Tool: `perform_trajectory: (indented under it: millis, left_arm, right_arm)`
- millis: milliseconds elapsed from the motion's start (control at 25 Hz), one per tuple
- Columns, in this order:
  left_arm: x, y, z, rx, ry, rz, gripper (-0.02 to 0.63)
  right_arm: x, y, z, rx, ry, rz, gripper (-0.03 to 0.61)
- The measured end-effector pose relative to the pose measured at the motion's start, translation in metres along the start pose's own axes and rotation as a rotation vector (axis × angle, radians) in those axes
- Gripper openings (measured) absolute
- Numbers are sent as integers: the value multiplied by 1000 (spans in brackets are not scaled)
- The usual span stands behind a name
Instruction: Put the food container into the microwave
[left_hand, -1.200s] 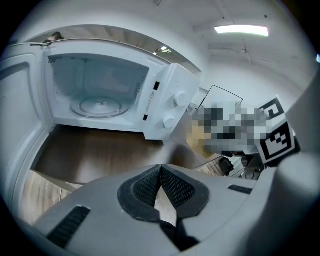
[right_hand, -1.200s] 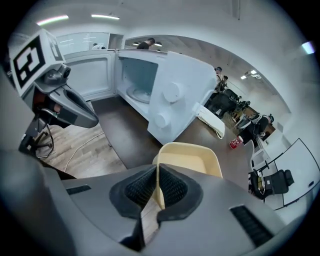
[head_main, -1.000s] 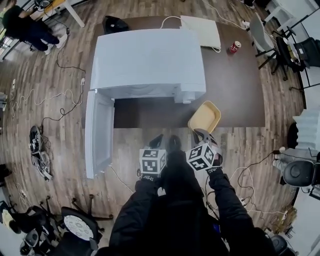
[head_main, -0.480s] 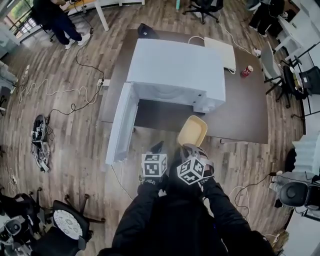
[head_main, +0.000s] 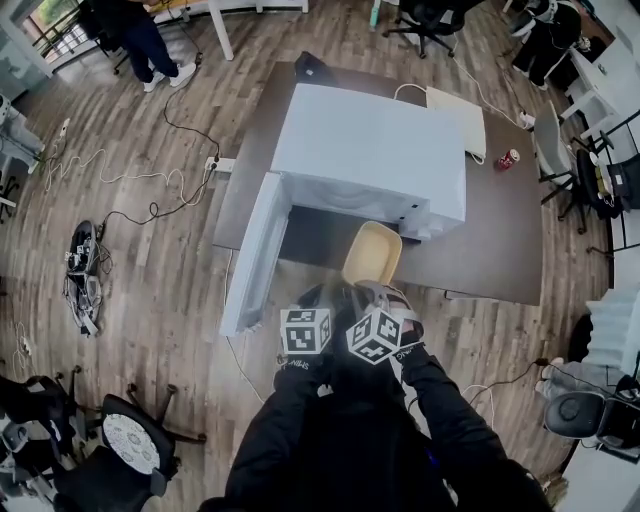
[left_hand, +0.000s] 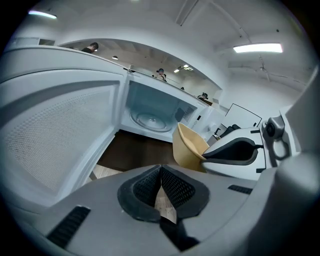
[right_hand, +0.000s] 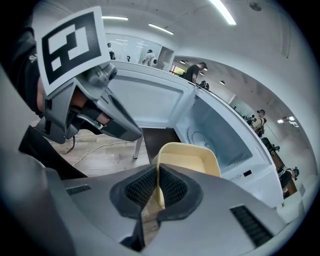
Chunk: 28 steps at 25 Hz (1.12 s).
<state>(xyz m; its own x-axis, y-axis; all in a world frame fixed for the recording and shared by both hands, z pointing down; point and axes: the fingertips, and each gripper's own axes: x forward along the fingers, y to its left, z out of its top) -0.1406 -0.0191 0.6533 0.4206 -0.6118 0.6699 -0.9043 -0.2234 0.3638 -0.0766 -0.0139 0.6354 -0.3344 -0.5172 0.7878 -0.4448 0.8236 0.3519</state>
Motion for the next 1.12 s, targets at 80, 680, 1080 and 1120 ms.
perform_trajectory:
  millis: [80,680,1080,1120]
  left_arm:
    - [8,5,4,-9,7,12,34]
    - [86,40,74,-27,32,71,34]
    - [127,57,88,-46,60,111,34]
    - [129,58,87,-46,62,116,34]
  right_arm:
    - [9,-10,2,-22,-5,11,34]
    - [102,-109,48,-166,-48,26,35]
    - [145,-150,37,-240,-29,-9,35]
    - [150,-152,36,-253,-30,-14,35]
